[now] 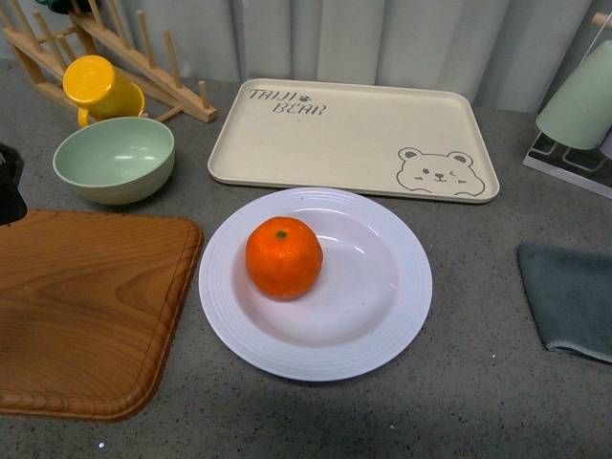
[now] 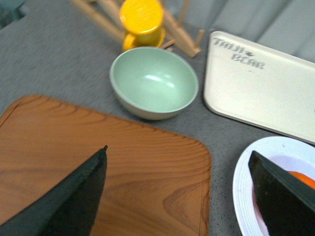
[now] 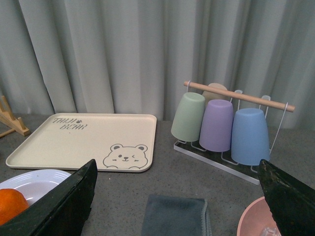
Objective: Place orange and plate with both arms
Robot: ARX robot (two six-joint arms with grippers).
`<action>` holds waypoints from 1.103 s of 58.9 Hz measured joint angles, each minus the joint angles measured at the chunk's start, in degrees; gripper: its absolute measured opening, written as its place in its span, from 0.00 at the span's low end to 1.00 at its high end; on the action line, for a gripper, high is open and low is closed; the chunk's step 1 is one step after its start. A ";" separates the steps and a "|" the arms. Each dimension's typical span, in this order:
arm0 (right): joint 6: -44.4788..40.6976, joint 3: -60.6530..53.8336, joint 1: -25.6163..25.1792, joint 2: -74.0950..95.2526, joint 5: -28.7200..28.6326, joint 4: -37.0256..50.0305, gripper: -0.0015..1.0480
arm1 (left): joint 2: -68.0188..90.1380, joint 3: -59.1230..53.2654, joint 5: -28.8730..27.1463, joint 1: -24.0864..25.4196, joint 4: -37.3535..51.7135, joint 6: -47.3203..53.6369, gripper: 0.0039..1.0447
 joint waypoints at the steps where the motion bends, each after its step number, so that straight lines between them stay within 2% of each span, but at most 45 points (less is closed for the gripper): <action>1: 0.02 0.00 0.00 0.02 0.00 0.00 0.91 | 1.29 -1.62 1.64 0.42 5.29 1.70 0.78; 4: 0.02 0.00 0.00 0.00 0.02 0.00 0.91 | 2.08 -5.25 3.80 1.18 15.26 6.86 0.69; 8: 0.00 0.00 0.00 0.13 0.04 -0.04 0.91 | -1.55 -6.82 4.81 2.27 21.64 10.51 0.57; 16: 0.02 0.00 0.00 0.00 0.02 -0.07 0.91 | -9.46 -8.94 6.27 3.96 18.29 13.20 0.35; 26: 0.02 0.00 0.00 0.00 0.02 -0.07 0.91 | -20.00 -11.08 7.91 5.88 9.20 13.99 0.04; 31: 0.02 0.00 0.00 0.00 0.04 -0.07 0.91 | -28.33 -10.97 12.66 9.29 0.11 14.32 0.04; 38: 0.02 0.00 0.00 0.00 0.04 -0.07 0.91 | -35.52 -11.19 12.74 10.78 -5.68 14.45 0.04; 65: 0.02 0.00 0.00 0.00 0.04 -0.07 0.91 | -55.36 -11.41 12.90 10.82 -23.58 14.53 0.04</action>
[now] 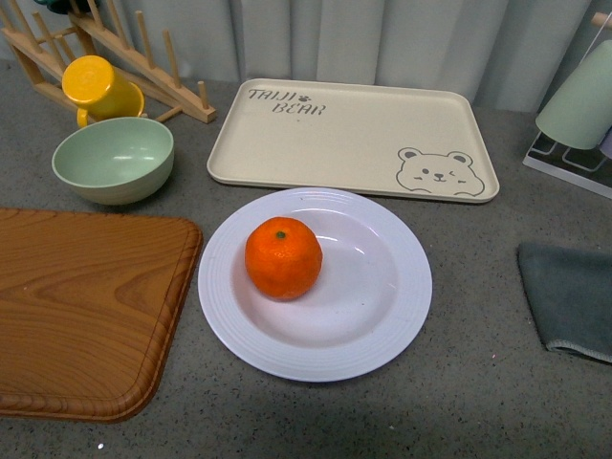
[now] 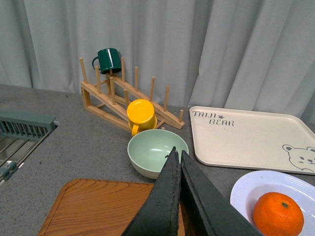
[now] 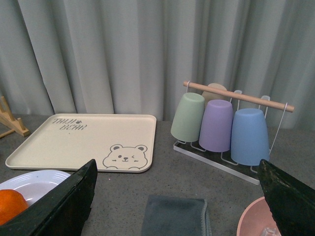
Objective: Place orange and plate with both arms
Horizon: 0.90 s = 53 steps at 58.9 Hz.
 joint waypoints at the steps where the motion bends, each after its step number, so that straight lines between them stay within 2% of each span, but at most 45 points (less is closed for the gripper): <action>1: 0.00 0.00 0.00 0.00 0.00 0.00 0.91 | -0.63 0.02 0.00 0.02 -0.59 0.00 0.04; 47: 0.00 0.00 0.00 0.00 0.00 0.00 0.91 | -16.31 0.00 0.00 0.00 -16.09 0.00 0.04; 53: 0.00 0.00 0.00 0.00 0.00 0.00 0.91 | -23.52 0.02 0.15 0.02 -24.96 0.02 0.04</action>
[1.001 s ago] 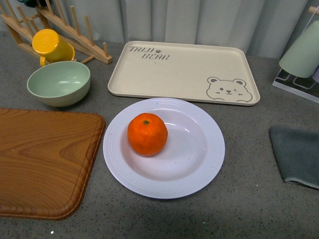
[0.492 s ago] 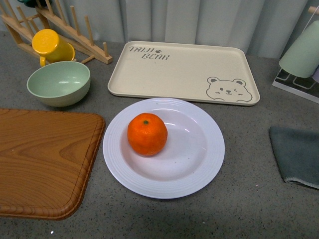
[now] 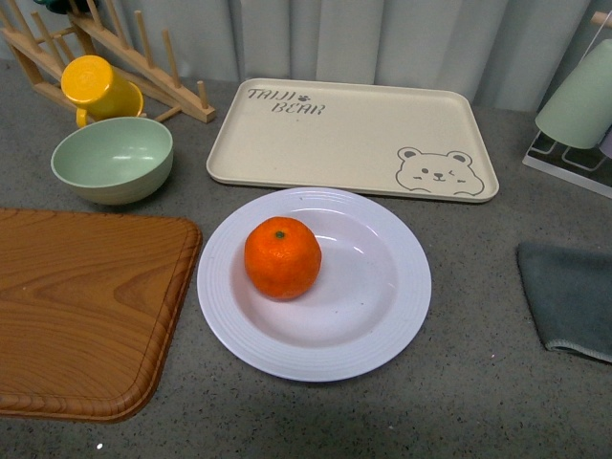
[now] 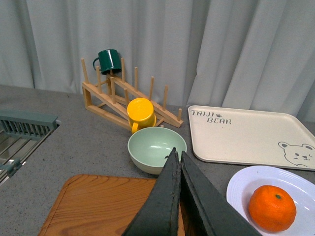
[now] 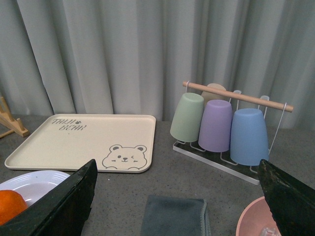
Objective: Place orange and plate with both arms
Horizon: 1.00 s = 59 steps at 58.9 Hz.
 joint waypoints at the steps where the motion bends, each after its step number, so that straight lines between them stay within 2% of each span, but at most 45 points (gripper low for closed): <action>1: 0.00 0.00 0.00 0.00 0.00 0.00 0.91 | -0.96 0.00 0.00 0.00 -0.35 0.00 0.04; 11: 0.00 0.00 0.00 0.00 -0.02 0.00 0.91 | -2.03 0.00 0.00 0.00 -0.79 -0.02 0.04; 14: -0.44 0.00 -0.13 0.09 -0.59 -0.07 0.91 | -2.05 0.00 0.00 0.00 -0.81 0.00 0.13; 17: -6.51 0.57 -1.84 4.94 -8.24 1.42 0.91 | -2.08 0.00 0.00 0.00 -0.87 0.00 0.27; 24: -11.80 1.49 2.23 21.24 -5.88 12.98 0.91 | -2.12 0.00 0.02 -0.02 -0.87 0.00 0.48; 33: -8.44 7.87 5.22 48.02 -5.29 25.18 0.91 | -2.12 0.00 0.00 -0.02 -0.87 0.00 0.74; 38: -2.08 13.68 6.45 67.30 -8.00 26.25 0.91 | -2.12 0.00 0.00 -0.02 -0.87 0.00 0.92; 40: -0.07 15.12 6.84 71.82 -9.16 26.14 0.91 | -2.12 0.00 -0.02 -0.02 -0.87 0.04 0.96; 48: 10.25 22.97 7.98 89.33 -15.69 24.65 0.91 | -2.12 0.00 0.00 -0.02 -0.87 0.15 0.94; 59: 21.09 30.49 8.33 102.29 -25.24 22.73 0.91 | -2.12 0.00 0.00 -0.02 -0.87 0.15 0.94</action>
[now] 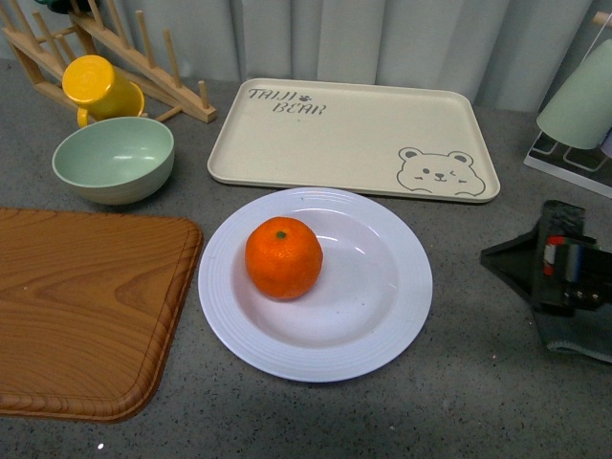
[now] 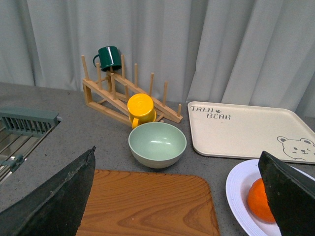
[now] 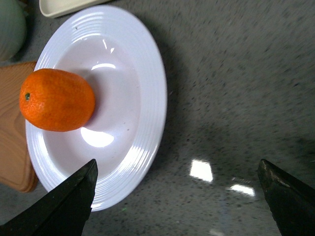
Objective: Place orange and plate with both arms
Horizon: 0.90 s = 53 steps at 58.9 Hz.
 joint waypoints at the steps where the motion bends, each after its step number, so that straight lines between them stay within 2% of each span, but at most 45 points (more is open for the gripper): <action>1: 1.14 0.68 0.02 1.25 -0.94 0.04 0.91 | 0.00 0.00 0.00 0.02 0.00 0.00 0.94; 23: 20.68 9.49 3.48 15.41 -12.96 6.38 0.91 | 0.00 0.00 0.00 0.00 0.00 0.00 0.94; 33: 26.12 11.76 5.25 19.65 -14.25 7.54 0.91 | 0.00 0.00 0.00 0.00 0.00 0.00 0.94; 53: 32.89 14.16 5.53 23.65 -15.85 11.74 0.91 | 0.00 0.00 0.00 0.02 0.00 0.00 0.94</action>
